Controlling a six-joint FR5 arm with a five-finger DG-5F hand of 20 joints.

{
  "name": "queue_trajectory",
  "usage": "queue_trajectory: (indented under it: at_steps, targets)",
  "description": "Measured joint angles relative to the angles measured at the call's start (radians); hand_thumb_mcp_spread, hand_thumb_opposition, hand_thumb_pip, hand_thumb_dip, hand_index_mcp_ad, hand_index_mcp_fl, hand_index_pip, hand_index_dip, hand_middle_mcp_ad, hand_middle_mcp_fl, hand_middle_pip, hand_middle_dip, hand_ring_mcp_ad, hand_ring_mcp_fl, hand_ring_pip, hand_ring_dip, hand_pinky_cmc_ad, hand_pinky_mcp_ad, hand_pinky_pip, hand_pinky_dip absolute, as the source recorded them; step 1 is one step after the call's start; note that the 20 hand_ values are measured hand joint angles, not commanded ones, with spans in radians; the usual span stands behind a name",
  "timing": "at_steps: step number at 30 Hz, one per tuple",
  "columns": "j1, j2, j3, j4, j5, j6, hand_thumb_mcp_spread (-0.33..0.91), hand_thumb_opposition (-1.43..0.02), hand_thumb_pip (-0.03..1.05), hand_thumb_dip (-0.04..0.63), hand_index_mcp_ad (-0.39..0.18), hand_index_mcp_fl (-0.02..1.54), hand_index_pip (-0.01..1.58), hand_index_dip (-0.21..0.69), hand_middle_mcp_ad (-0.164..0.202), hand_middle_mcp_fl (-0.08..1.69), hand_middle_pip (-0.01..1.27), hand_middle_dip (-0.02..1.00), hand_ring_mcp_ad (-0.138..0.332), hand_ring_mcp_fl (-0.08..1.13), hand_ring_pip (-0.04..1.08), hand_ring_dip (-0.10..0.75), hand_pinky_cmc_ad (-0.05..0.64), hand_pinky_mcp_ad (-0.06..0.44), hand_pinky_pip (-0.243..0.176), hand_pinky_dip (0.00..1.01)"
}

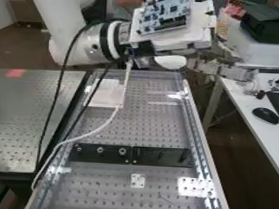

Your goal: Grab the chopstick and place it in the clear container

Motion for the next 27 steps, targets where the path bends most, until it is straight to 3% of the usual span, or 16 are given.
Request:
queue_trajectory:
  at_steps: [6,9,13,17,27]
  targets:
    - [0.013,0.023,-0.012,-0.022,0.0,-0.034,0.79,-1.05,0.37,0.283,-0.155,1.39,0.2,0.394,0.051,1.39,0.34,0.63,-0.024,0.89,0.11,0.389,0.428,0.25,0.051,0.18]
    - [0.023,0.033,-0.013,-0.053,0.001,-0.079,0.78,-1.05,0.37,0.283,-0.152,1.4,0.18,0.394,0.051,1.39,0.34,0.63,-0.03,0.89,0.11,0.391,0.428,0.25,0.051,0.18]
    - [0.044,0.047,-0.008,-0.148,-0.007,-0.17,0.78,-1.05,0.37,0.283,-0.154,1.4,0.18,0.394,0.051,1.39,0.34,0.63,-0.03,0.89,0.11,0.379,0.428,0.246,0.065,0.18]
    - [0.065,0.055,0.0,-0.228,-0.058,-0.224,0.78,-1.05,0.37,0.283,-0.164,1.4,0.18,0.394,0.051,1.4,0.34,0.63,-0.031,0.9,0.11,0.393,0.428,0.248,0.066,0.18]
    - [0.131,0.061,0.015,-0.352,-0.027,-0.286,0.78,-1.05,0.37,0.283,-0.166,1.41,0.18,0.4,0.051,1.42,0.32,0.63,-0.028,0.89,0.11,0.403,0.428,0.25,0.063,0.18]
